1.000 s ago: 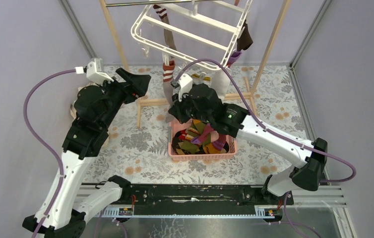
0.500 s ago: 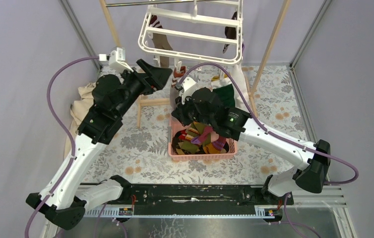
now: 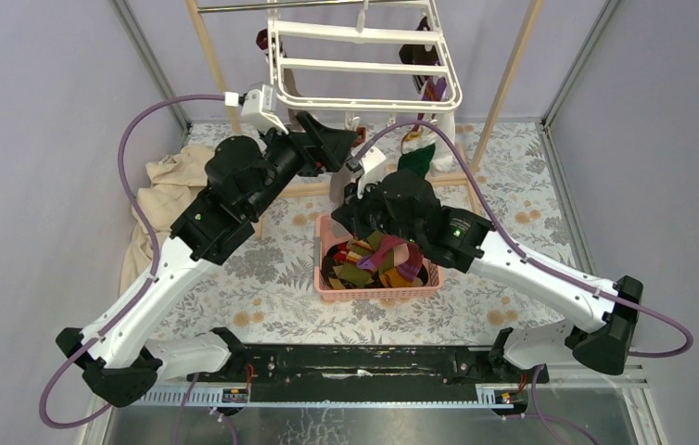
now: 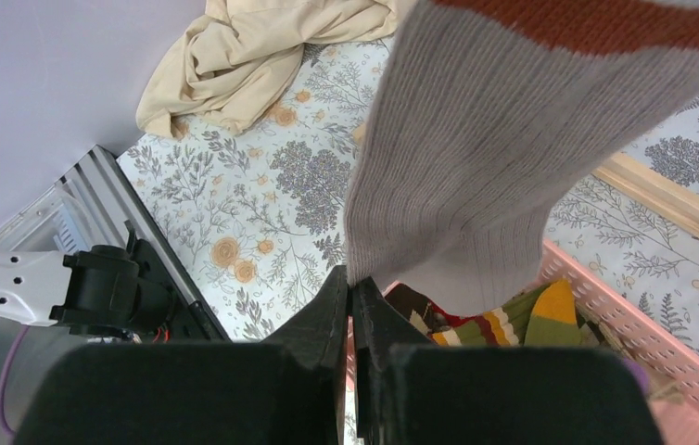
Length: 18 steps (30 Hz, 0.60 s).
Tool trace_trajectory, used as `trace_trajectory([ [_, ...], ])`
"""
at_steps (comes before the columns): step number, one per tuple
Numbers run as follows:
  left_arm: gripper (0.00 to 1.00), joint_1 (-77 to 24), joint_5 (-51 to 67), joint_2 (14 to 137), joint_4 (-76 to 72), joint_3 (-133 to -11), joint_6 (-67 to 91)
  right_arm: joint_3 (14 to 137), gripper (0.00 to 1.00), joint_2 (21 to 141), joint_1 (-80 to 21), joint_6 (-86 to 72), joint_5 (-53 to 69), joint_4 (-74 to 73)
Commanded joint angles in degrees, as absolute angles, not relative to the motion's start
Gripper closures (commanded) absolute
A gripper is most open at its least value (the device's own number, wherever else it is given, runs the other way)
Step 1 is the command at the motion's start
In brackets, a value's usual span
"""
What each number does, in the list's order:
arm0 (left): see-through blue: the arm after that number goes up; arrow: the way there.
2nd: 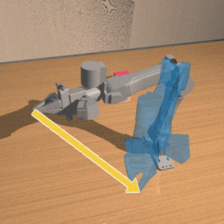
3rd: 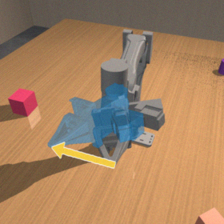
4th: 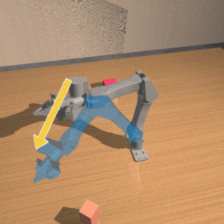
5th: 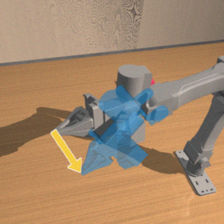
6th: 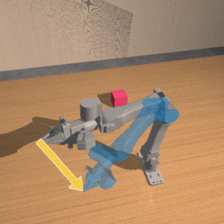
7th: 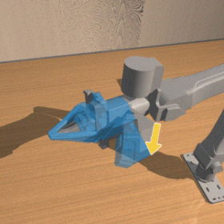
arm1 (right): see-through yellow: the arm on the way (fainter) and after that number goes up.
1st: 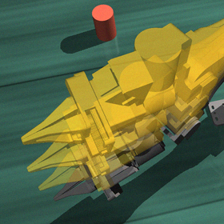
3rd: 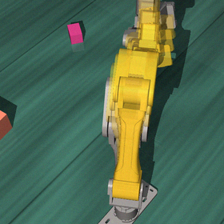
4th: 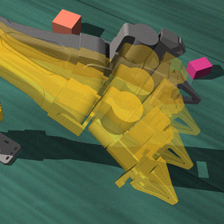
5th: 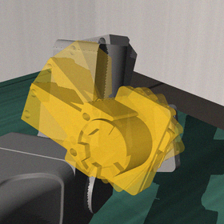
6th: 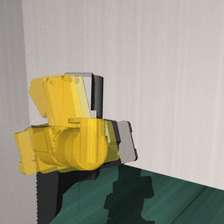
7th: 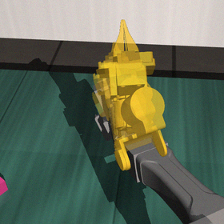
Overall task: Remove the socks clipped to the hanger
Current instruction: Adjust the hanger on the clothesline.
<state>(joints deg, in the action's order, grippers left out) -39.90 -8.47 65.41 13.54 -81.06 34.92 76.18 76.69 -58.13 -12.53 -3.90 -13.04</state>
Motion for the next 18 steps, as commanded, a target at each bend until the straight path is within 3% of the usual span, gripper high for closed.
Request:
trace_trajectory([
  [1,0.14,-42.8,-12.96,67.0,9.17,-84.35,29.56,75.34,1.0,73.3,-58.45,-13.7,-3.87,-11.63],
  [18,0.16,-46.84,-13.13,73.67,6.69,-88.96,22.32,74.43,1.0,66.35,-58.39,-14.59,-0.58,-15.68],
])
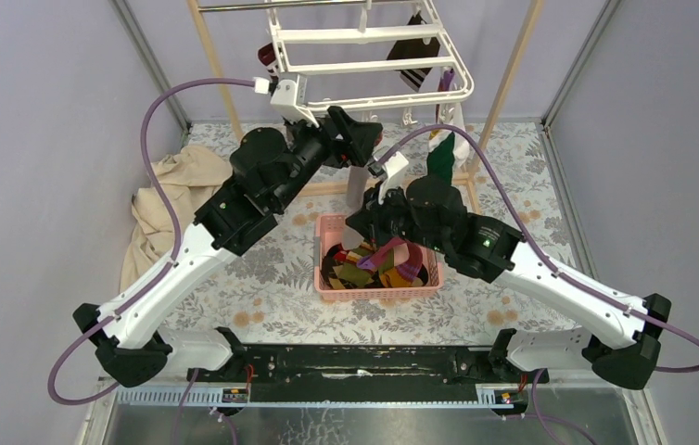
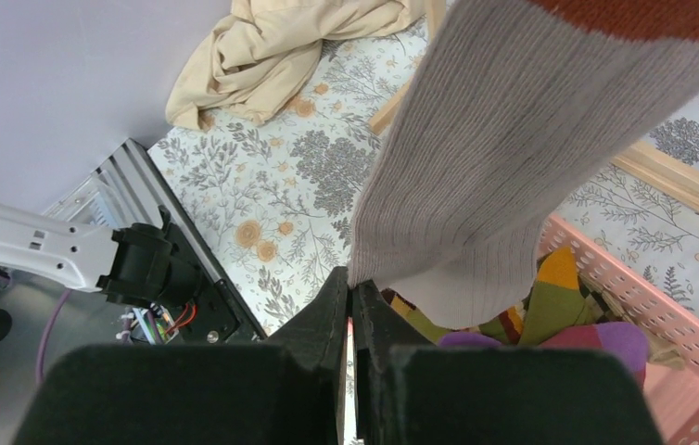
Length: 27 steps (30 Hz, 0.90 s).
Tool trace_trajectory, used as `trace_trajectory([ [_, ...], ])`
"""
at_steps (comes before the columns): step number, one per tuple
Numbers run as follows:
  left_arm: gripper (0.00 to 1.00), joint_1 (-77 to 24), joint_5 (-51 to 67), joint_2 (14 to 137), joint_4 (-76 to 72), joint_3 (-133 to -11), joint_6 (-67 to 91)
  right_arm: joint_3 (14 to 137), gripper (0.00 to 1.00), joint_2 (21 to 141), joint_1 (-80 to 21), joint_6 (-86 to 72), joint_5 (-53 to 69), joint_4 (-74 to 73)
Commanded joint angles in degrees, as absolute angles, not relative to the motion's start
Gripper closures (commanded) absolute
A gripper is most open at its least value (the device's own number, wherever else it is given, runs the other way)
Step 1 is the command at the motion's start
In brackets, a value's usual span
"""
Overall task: Remove the socks clipped to the hanger
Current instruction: Adjust the hanger on the clothesline, then remove the sock from the hanger.
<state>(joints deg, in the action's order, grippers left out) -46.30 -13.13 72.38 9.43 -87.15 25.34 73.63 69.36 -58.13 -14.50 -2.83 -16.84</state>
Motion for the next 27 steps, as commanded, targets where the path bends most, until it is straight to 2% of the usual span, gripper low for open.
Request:
trace_trajectory([
  [1,0.16,-46.85,-12.8,73.98,6.46,-89.02,22.18,74.58,1.0,66.08,-58.36,-14.44,-0.47,-15.98],
  [24,0.21,-46.93,-8.51,77.23,-2.11,-88.44,18.5,74.68,1.0,63.82,-58.36,-13.24,1.3,-20.11],
  [27,0.25,-46.93,-8.9,77.71,-2.72,-88.18,18.39,74.09,1.0,63.57,-58.34,-13.21,1.14,-20.22],
])
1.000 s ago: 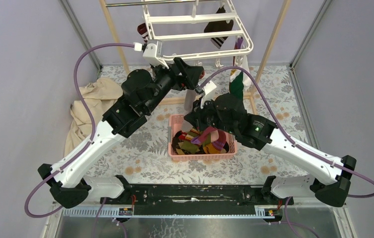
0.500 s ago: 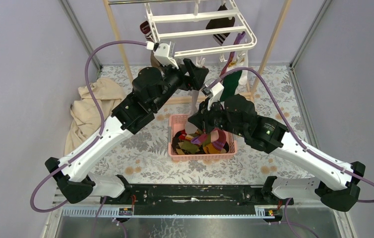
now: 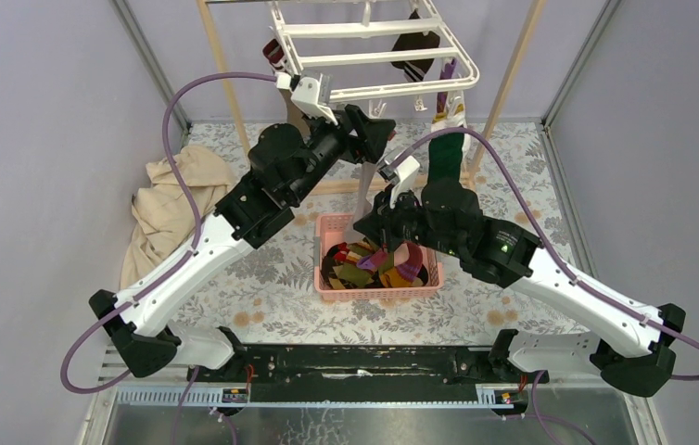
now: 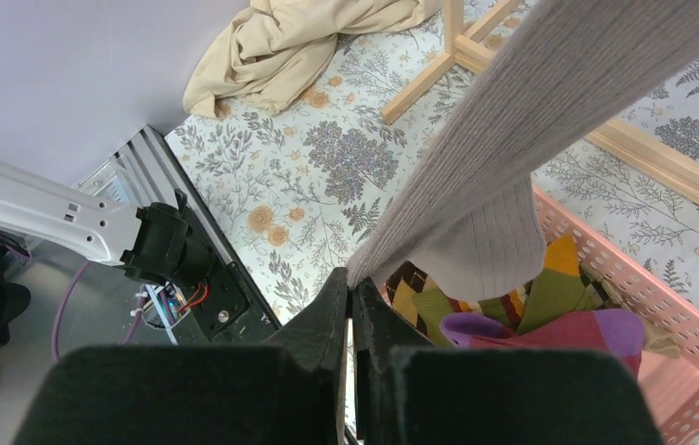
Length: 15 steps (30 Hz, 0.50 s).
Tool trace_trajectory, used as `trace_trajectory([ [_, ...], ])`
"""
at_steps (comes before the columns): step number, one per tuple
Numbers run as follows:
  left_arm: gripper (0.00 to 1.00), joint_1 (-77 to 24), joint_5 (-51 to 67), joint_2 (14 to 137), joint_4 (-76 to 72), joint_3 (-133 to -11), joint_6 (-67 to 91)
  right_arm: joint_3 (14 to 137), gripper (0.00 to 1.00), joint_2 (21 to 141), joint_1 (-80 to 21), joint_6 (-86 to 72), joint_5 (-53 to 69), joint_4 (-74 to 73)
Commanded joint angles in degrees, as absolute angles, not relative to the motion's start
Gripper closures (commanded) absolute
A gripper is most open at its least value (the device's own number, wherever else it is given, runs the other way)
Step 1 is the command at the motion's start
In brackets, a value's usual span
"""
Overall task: Remove the socks clipped to the hanger
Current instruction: Remove the sock from the hanger.
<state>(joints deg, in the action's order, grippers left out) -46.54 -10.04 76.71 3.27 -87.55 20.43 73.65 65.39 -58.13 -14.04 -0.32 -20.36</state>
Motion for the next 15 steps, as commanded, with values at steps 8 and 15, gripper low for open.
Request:
trace_trajectory([
  [8,0.32,-46.93,-8.9,77.4,-6.35,-86.2,18.62,72.56,1.0,63.02,-58.36,-13.43,1.23,-20.31],
  [15,0.2,-46.91,-9.34,76.12,-10.17,-82.25,19.74,70.02,1.0,62.31,-58.36,-13.74,0.88,-19.81],
])
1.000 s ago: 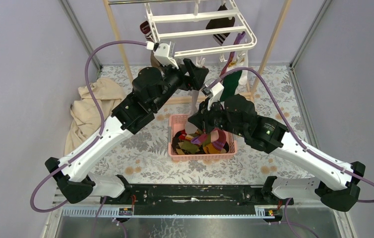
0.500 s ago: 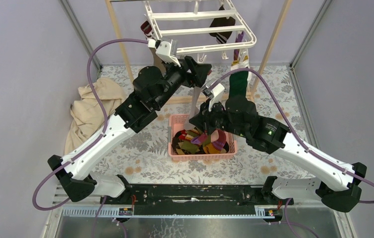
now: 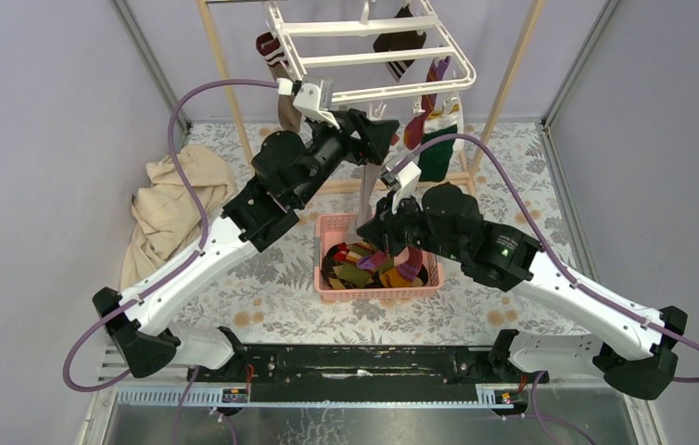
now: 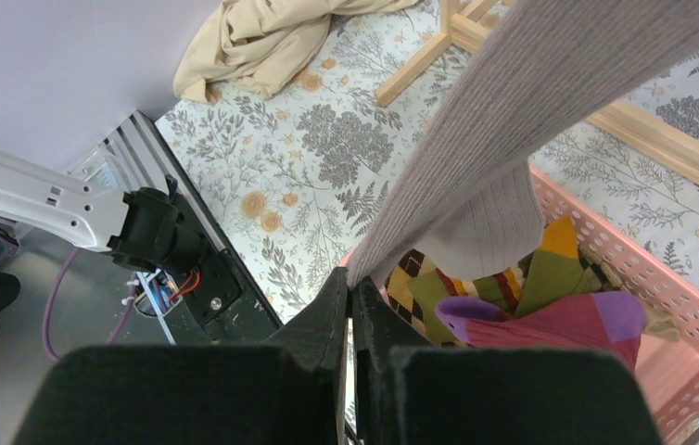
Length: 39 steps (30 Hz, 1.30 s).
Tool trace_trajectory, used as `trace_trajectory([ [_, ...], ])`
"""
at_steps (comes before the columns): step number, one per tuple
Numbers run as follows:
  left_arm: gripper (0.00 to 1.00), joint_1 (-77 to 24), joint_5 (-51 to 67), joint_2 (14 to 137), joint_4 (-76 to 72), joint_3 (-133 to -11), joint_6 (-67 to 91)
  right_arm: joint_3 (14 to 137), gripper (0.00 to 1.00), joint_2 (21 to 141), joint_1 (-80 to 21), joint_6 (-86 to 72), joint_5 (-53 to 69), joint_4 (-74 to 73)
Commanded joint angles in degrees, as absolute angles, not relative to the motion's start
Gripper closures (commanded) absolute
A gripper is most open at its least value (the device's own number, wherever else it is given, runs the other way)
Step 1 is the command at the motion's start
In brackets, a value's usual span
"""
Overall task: Remove the socks clipped to the hanger
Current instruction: Remove the sock from the hanger.
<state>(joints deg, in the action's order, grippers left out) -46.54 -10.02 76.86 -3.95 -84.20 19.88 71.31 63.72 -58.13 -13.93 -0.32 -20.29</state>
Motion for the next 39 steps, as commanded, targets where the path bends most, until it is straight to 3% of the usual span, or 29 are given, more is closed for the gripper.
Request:
trace_trajectory([
  [1,0.2,-46.86,-9.4,76.19,-10.19,-82.11,19.85,69.67,1.0,62.12,-58.36,-13.74,0.66,-19.78],
  [5,0.23,-46.82,-9.91,76.44,-10.51,-81.81,20.1,68.88,1.0,61.71,-58.36,-13.8,0.44,-19.78],
  [20,0.47,-46.76,-12.41,75.5,-18.48,-76.57,21.62,66.45,1.0,60.67,-58.36,-14.5,0.64,-19.51],
  [30,0.55,-46.45,-13.64,75.06,-20.84,-74.79,21.88,65.75,1.0,60.81,-58.36,-14.5,0.53,-19.43],
  [33,0.51,-46.4,-13.91,75.06,-20.84,-74.76,21.8,65.57,1.0,61.01,-58.36,-14.52,0.54,-19.38],
  [39,0.19,-46.41,-15.53,75.73,-19.22,-75.82,21.56,66.37,1.0,61.64,-58.4,-14.19,-1.68,-20.09],
])
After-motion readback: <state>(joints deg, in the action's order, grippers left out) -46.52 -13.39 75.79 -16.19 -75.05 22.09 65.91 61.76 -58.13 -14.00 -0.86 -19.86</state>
